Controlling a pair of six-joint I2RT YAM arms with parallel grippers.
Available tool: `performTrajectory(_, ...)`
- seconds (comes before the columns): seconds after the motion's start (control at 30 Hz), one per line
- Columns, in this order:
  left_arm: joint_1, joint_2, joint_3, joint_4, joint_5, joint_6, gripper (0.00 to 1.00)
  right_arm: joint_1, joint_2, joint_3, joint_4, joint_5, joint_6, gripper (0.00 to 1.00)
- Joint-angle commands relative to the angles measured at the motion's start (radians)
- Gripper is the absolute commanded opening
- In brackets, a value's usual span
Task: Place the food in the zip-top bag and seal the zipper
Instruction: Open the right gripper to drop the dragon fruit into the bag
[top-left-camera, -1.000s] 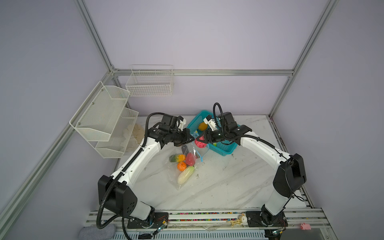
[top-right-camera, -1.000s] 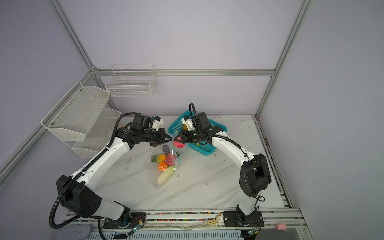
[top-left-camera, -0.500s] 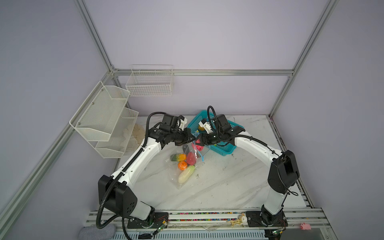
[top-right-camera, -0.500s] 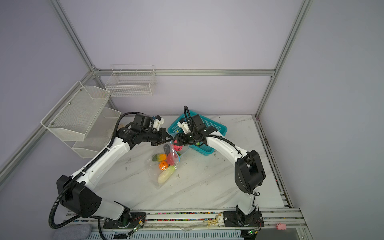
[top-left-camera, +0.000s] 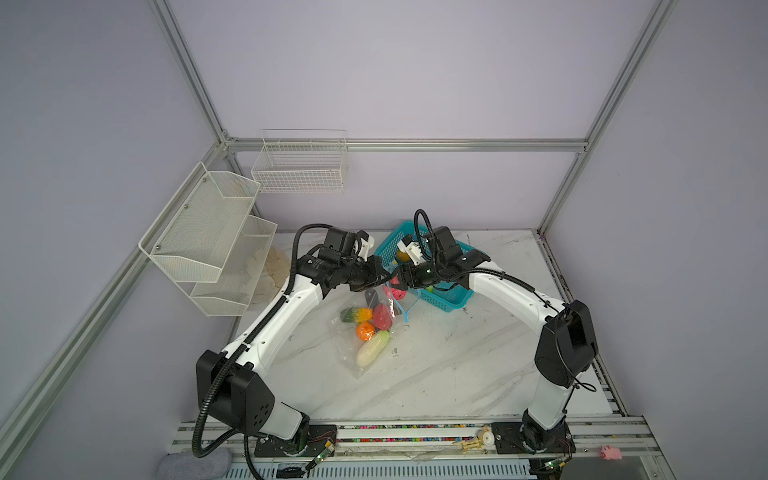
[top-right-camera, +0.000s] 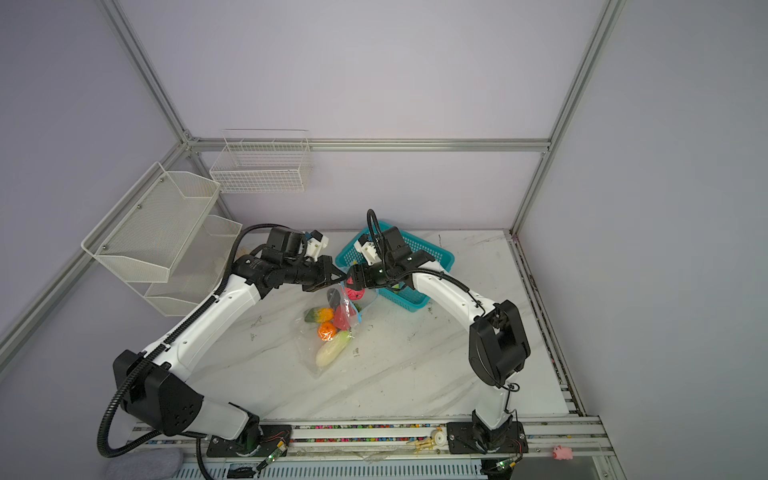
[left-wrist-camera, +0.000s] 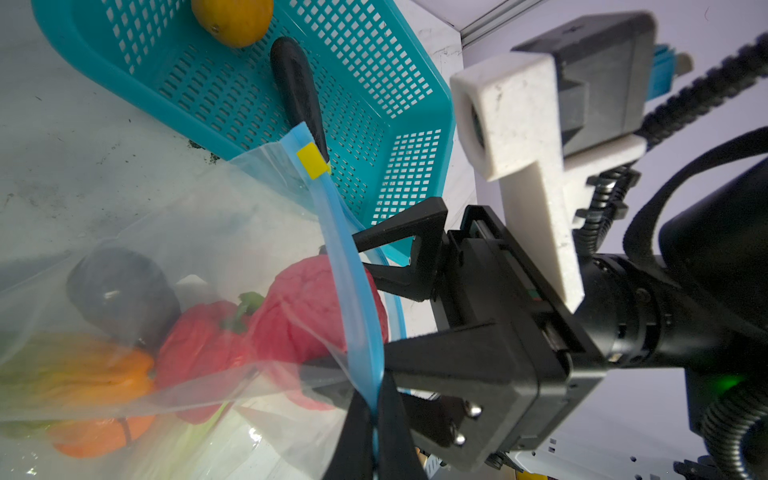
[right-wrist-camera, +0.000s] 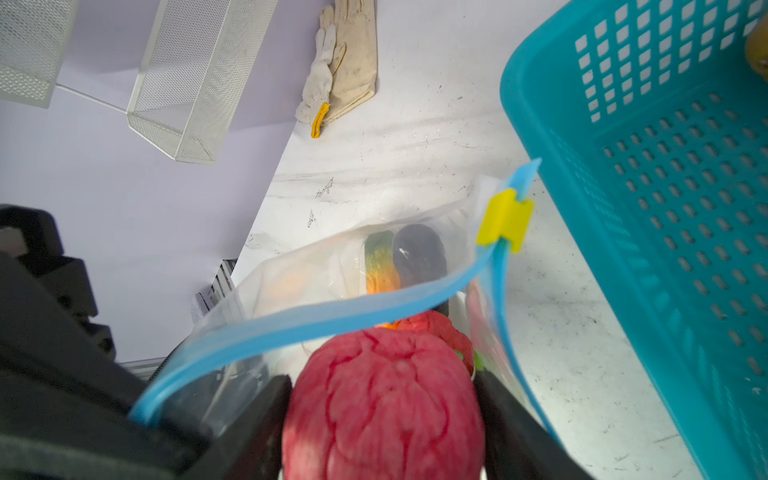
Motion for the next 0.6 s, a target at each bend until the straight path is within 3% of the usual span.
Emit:
performTrajectory(0.0, -0.005, -0.030, 0.008, 0.040, 0.025, 0.003, 0.00, 0.011, 0.016, 0.035, -0.012, -0.001, -0.011, 0.72)
performTrajectory(0.57, -0.005, -0.037, -0.003, 0.039, 0.021, 0.003, 0.00, 0.005, -0.042, 0.065, -0.039, 0.054, -0.027, 0.74)
